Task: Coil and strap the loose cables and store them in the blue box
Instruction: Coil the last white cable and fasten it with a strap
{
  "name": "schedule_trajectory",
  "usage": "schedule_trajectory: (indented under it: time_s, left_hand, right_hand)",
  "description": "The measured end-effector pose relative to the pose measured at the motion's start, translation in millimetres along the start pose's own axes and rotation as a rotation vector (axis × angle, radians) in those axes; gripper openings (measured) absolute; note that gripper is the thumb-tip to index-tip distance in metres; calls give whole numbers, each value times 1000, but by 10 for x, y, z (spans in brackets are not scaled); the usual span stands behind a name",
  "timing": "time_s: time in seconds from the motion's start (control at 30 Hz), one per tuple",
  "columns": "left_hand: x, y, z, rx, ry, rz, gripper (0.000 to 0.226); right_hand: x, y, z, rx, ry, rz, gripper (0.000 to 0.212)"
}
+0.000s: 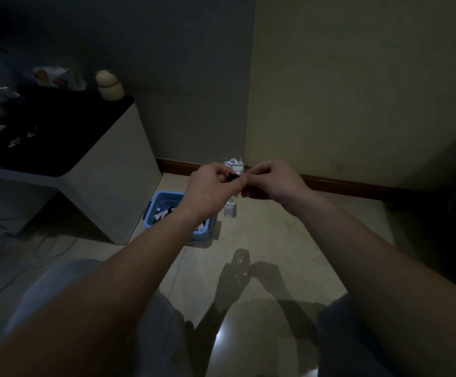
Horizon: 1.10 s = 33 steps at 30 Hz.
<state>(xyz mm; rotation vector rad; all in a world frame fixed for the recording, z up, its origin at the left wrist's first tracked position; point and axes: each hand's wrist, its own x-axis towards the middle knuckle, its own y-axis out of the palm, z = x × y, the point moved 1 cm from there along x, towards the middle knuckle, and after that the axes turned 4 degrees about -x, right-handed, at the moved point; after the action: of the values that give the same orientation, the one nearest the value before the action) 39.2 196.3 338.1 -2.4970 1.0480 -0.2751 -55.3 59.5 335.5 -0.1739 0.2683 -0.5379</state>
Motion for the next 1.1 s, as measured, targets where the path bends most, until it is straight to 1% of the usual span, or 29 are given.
schedule_trajectory:
  time_s: [0.1,0.2,0.27,0.37,0.47,0.6,0.73,0.9,1.1]
  left_hand:
    - [13,3,7,47,-3,-47,21]
    - [15,13,10,58,-20,-44,24]
    - [19,29,12,62,-29,-54,22]
    - [23,52,19,49,-39,-79,17]
    - [28,43,19,13,-68,-95,18]
    - [23,20,11,-28,-95,-124,20]
    - [5,-24,-19,-180,-100,-139,13]
    - [2,-36,-31,-238,-132,-163,22]
    - [5,-53,-30,-338,-187,-216,10]
  right_hand:
    - [4,17,-8,35,6,6,8]
    - [9,52,-38,126,54,-23,7]
    - [16,77,-55,166,80,-52,7]
    - [29,87,-71,160,97,-107,14]
    - [36,105,-74,185,129,-96,21]
    - [46,148,-60,246,134,-105,8]
    - [66,176,-59,281,115,-125,3]
    - [70,229,-44,321,81,-158,4]
    - [68,310,-24,331,52,-206,5]
